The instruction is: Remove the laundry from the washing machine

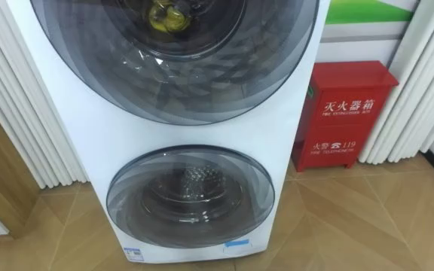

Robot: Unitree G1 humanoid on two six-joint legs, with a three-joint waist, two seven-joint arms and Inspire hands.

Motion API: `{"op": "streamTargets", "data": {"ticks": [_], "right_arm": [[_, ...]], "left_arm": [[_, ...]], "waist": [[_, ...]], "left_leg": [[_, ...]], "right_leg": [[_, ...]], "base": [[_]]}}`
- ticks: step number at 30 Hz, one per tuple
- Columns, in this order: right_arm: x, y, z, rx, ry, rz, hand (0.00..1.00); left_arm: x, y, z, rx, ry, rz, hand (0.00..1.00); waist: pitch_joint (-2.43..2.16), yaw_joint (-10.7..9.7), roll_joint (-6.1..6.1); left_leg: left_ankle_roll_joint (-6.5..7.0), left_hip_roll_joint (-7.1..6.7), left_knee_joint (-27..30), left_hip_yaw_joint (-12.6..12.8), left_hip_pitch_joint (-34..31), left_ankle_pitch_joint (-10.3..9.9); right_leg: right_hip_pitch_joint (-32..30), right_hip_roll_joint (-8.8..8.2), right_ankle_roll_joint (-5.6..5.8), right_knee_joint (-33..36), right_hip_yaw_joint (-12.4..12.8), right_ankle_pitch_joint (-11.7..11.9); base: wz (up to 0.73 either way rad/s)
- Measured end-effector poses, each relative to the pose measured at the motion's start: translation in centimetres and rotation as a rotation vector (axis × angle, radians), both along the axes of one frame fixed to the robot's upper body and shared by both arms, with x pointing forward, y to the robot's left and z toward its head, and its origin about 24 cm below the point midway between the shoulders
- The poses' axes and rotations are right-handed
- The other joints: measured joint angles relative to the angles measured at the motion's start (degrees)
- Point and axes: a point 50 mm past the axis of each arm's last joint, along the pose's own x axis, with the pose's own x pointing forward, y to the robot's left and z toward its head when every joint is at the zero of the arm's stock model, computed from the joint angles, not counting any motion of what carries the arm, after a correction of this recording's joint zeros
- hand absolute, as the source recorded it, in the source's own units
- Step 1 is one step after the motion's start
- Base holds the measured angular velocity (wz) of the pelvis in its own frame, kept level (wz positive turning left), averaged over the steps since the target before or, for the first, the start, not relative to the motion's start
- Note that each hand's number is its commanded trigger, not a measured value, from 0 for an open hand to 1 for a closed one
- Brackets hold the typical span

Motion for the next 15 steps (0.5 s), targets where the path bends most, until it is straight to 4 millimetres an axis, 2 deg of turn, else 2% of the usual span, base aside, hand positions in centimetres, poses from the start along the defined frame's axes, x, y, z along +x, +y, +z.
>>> {"op": "streamTargets", "data": {"ticks": [15], "right_arm": [[0.18, 0.18, 0.01, 0.037, -0.014, -0.027, 0.00]], "left_arm": [[0.09, -0.09, -0.02, -0.019, -0.004, -0.007, 0.00]], "waist": [[-0.09, 0.1, -0.25]], "left_leg": [[0.00, -0.03, 0.0, 0.0, 0.0, 0.0]], "right_leg": [[0.0, -0.02, 0.00, 0.0, -0.1, 0.0]], "base": [[0.00]]}}
